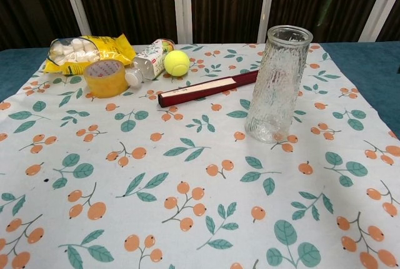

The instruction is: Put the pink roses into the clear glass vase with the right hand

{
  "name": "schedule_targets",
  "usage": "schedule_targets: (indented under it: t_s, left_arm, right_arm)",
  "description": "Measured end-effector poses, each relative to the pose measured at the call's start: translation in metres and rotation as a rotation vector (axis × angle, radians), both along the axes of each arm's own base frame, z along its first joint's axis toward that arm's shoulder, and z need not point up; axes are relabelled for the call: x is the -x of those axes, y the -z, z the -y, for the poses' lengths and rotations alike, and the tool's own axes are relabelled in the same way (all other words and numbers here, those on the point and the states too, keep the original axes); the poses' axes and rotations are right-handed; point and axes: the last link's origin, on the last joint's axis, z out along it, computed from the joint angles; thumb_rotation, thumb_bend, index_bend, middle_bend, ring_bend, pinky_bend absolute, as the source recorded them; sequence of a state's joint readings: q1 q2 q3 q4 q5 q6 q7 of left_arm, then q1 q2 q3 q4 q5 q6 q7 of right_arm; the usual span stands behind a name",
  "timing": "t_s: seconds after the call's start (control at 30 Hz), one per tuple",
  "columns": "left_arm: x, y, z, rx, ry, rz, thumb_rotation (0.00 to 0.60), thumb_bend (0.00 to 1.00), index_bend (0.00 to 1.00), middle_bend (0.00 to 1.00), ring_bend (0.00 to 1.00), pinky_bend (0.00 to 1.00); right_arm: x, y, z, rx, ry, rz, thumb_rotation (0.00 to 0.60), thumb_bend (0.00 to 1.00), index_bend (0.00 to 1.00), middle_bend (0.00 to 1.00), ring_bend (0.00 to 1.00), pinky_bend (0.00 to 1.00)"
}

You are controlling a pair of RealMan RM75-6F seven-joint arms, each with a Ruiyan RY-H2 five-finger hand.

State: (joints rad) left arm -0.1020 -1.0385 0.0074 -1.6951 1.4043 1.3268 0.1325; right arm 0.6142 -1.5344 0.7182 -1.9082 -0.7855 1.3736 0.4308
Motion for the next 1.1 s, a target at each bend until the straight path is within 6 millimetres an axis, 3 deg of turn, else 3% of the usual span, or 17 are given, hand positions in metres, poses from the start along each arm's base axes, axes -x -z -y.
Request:
schedule_targets:
  t_s: [0.3,0.67,0.87,1.0,1.1]
  left_arm:
    - [0.002,-0.002,0.000,0.004,-0.009,0.006,0.600,0.00,0.00,0.00,0.00,0.00]
    - [0.002,-0.001,0.000,0.017,-0.013,0.009,0.600,0.00,0.00,0.00,0.00,0.00]
    - [0.001,0.000,0.000,0.025,-0.016,0.017,0.600,0.00,0.00,0.00,0.00,0.00]
    - [0.001,0.000,-0.001,0.031,-0.014,0.016,0.600,0.00,0.00,0.00,0.00,0.00]
    - [0.001,0.001,-0.001,0.033,-0.014,0.016,0.600,0.00,0.00,0.00,0.00,0.00]
  right_arm:
    - [-0.017,0.024,0.003,-0.031,-0.018,0.005,0.600,0.50,0.65,0.60,0.60,0.47]
    - [-0.011,0.040,0.002,-0.047,0.006,-0.001,0.600,0.49,0.65,0.60,0.59,0.46]
    - [0.010,0.052,0.001,-0.077,0.063,0.000,0.600,0.49,0.65,0.60,0.55,0.30]
    - [0.018,0.061,-0.003,-0.096,0.072,-0.013,0.600,0.49,0.63,0.59,0.41,0.15]
    - [0.021,0.067,-0.007,-0.108,0.066,-0.036,0.600,0.50,0.63,0.55,0.33,0.11]
